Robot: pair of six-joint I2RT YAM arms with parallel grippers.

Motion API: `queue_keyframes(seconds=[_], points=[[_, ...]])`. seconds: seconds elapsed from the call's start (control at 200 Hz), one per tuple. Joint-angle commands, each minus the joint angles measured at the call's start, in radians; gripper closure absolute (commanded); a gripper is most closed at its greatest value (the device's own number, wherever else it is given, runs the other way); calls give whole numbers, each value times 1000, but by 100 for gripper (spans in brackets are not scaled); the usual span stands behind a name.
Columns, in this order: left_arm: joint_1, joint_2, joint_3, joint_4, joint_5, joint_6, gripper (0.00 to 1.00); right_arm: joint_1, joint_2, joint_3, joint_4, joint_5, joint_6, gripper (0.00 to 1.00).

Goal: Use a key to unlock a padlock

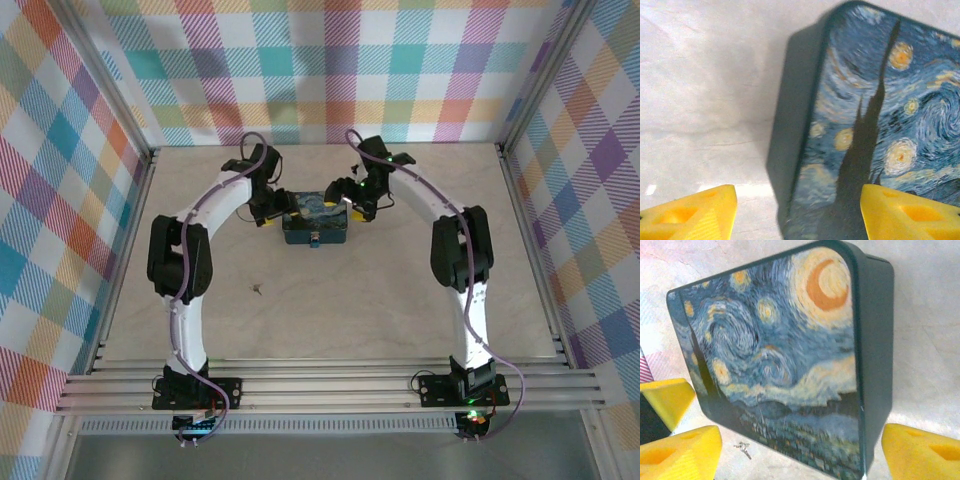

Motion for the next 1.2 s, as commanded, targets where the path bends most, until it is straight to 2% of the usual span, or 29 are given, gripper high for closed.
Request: queue_keyframes(seconds=[0.0, 0.195, 0.445, 0.655, 0.86, 1.195], points=[[38, -131, -70, -59, -82, -30, 32, -7, -93, -56, 20, 2, 24, 16], [76, -271, -252, -74, -108, -68, 32, -6, -175, -167, 60, -16, 36, 16], [86, -420, -540, -93, -58, -153, 43, 11, -305, -392, 134, 8, 58, 18], [84, -439, -700, -57, 13, -180, 53, 51, -341, -504, 182, 16, 89, 18], [83, -389, -721, 8, 60, -185, 59, 96, -331, -518, 201, 24, 108, 18], [61, -280, -663, 68, 80, -164, 63, 120, -309, -509, 213, 37, 127, 18]])
